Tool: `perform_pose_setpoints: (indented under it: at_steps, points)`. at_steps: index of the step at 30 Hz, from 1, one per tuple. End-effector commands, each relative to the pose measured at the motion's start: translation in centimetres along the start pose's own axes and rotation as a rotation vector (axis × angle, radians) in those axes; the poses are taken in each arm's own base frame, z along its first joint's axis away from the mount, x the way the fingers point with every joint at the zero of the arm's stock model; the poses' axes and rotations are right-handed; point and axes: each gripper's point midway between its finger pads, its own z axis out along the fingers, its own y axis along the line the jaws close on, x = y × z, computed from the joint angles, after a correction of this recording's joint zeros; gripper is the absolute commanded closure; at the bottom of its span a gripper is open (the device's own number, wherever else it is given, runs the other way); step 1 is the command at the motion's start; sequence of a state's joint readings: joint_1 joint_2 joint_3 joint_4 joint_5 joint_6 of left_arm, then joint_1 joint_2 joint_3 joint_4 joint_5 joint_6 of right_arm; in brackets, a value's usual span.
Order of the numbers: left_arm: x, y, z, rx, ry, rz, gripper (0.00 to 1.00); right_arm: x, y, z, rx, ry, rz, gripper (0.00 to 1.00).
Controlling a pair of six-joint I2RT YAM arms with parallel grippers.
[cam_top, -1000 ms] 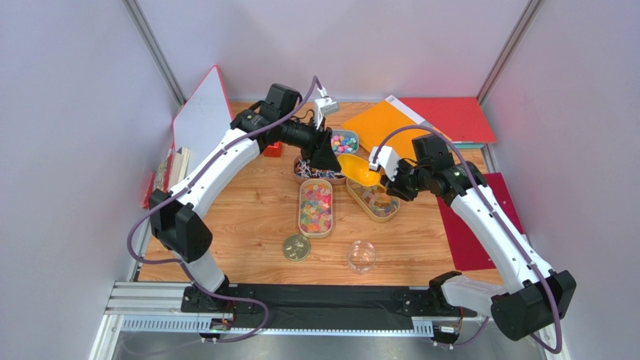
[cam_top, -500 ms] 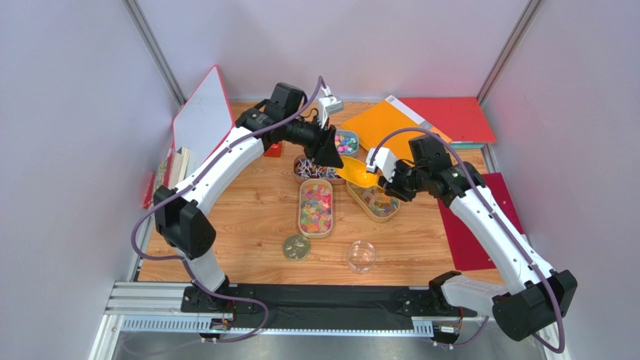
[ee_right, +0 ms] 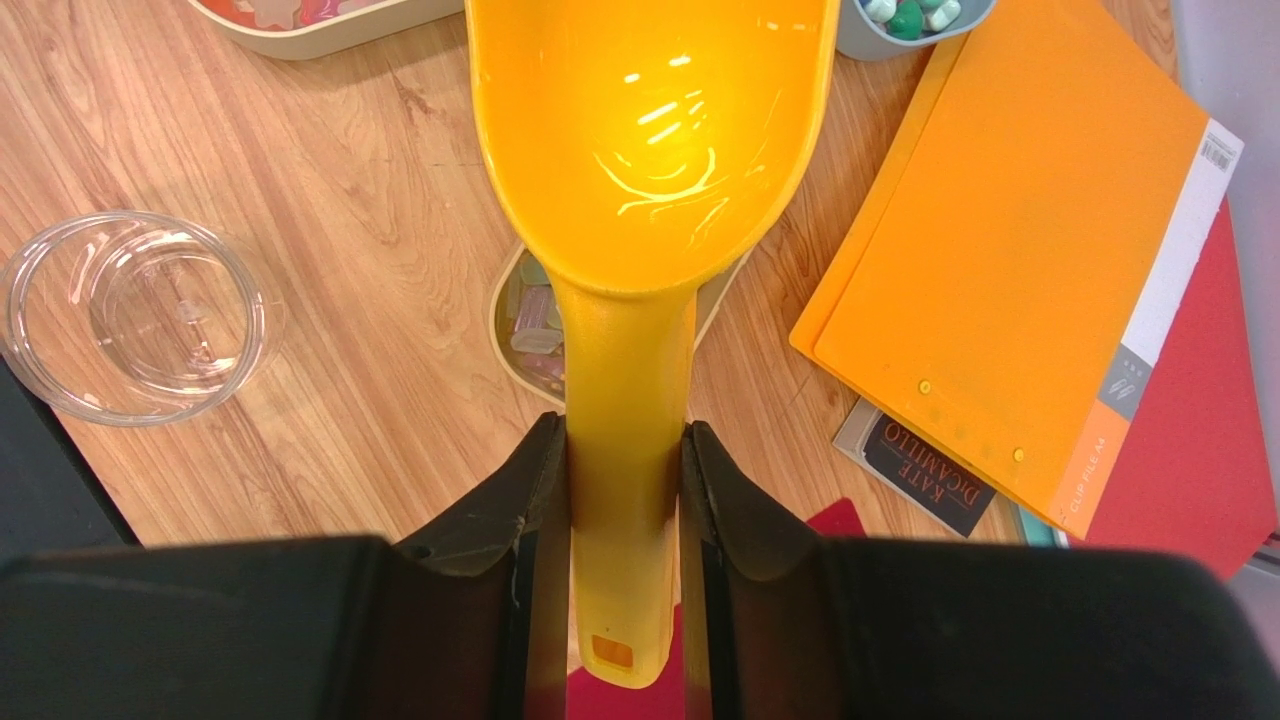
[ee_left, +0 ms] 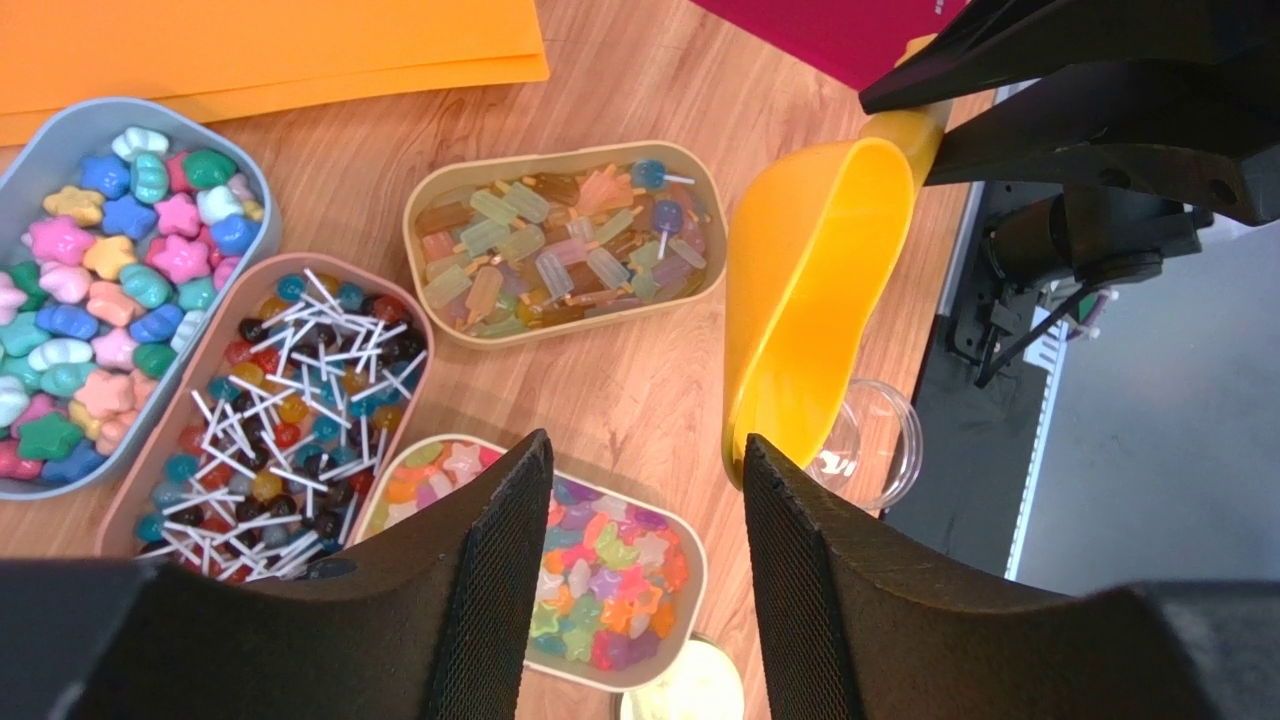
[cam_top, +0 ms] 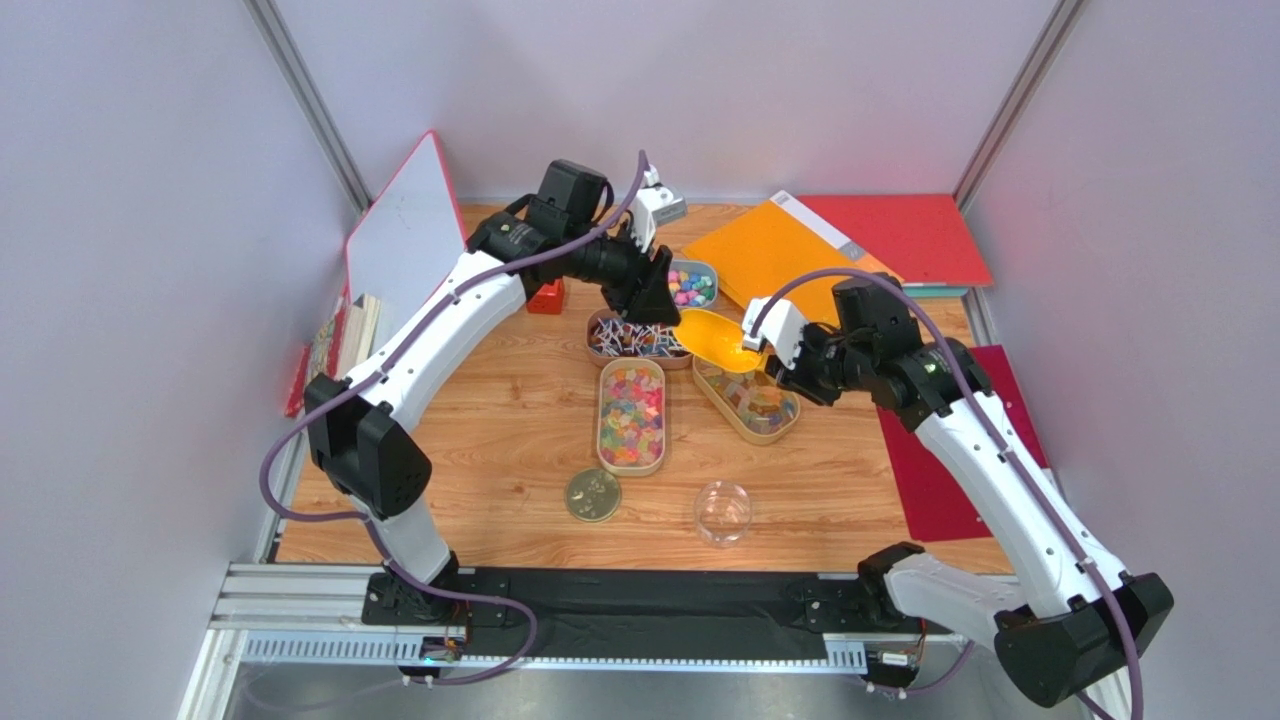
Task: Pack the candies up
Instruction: Pick up the spatula from the center of the board.
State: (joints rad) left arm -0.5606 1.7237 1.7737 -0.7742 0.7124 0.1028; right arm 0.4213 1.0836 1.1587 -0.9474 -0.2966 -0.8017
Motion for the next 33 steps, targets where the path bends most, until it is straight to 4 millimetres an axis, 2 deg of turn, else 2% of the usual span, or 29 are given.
perform_pose_setpoints:
  at_steps: [1,8,14,20,27,30,33]
  points:
    - [-0.7,-0.7,-0.7,0.006,-0.023,0.018,0.43,-0.8,0.0,-0.2,0.005,-0.032,-0.002,1.0]
    - [-0.9,-1.9,0.0,0.066,-0.027,0.011,0.46,-1.1,-0.7,0.3,0.025,-0.04,0.007,1.0]
    - [-0.3,-3.4,0.7,0.118,-0.011,0.011,0.53,-1.7,-1.5,0.9,0.04,-0.059,0.006,1.0]
    - [-0.1,-3.5,1.0,0.125,-0.007,0.008,0.58,-2.4,-2.0,1.3,0.041,-0.076,-0.002,1.0]
    - [-0.4,-3.2,1.4,0.123,-0.011,0.006,0.6,-2.7,-1.1,1.6,0.02,-0.074,-0.04,1.0]
    - [-0.3,-3.1,1.6,0.125,-0.008,0.001,0.65,-2.6,-1.1,1.5,0.025,-0.075,-0.038,1.0]
    - [-0.2,-3.1,1.6,0.13,-0.006,-0.002,0.76,-2.5,-1.2,1.4,0.033,-0.073,-0.036,1.0]
